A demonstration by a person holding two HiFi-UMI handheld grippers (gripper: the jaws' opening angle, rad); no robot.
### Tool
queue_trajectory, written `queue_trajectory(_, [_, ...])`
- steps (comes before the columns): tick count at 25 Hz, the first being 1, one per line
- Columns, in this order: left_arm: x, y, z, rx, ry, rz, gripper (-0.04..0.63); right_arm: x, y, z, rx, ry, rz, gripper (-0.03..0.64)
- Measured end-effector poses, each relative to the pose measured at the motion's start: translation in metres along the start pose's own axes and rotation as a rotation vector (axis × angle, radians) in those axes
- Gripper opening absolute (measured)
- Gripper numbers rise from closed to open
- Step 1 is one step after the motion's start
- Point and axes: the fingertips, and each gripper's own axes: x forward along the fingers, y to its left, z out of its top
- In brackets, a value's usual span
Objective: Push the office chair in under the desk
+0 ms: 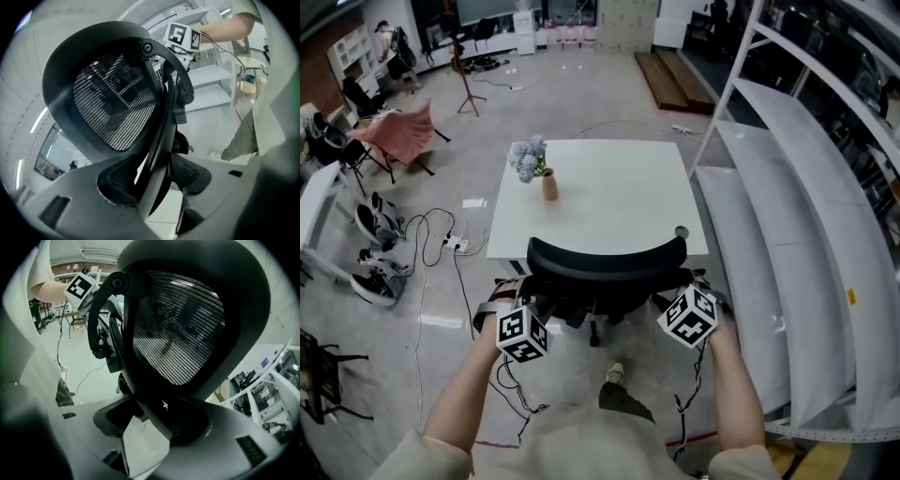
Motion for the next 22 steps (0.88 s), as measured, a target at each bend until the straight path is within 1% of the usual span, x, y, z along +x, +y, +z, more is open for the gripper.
queue_trajectory(6, [0.015,0.026,-0.008,-0.041,0.057,0.022,0.230,0.015,-0.018,0.016,-0.021,-0.014,0.018,0.221])
queue_trajectory(9, [0.018,0.034,-0.009,-0.054,0.073,0.026,0.233,0.018,-0.023,0.021,-0.025,-0.029,0.043,0.218])
queue_trajectory(15, [0.022,0.038,-0.007,-0.069,0.086,0.038,0.235,0.020,-0.031,0.024,-0.046,-0.058,0.074,0.213])
queue_trajectory(22, [0.024,0.040,-0.008,-0.091,0.113,0.060,0.239,0.017,-0.031,0.027,-0.058,-0.091,0.140,0.199])
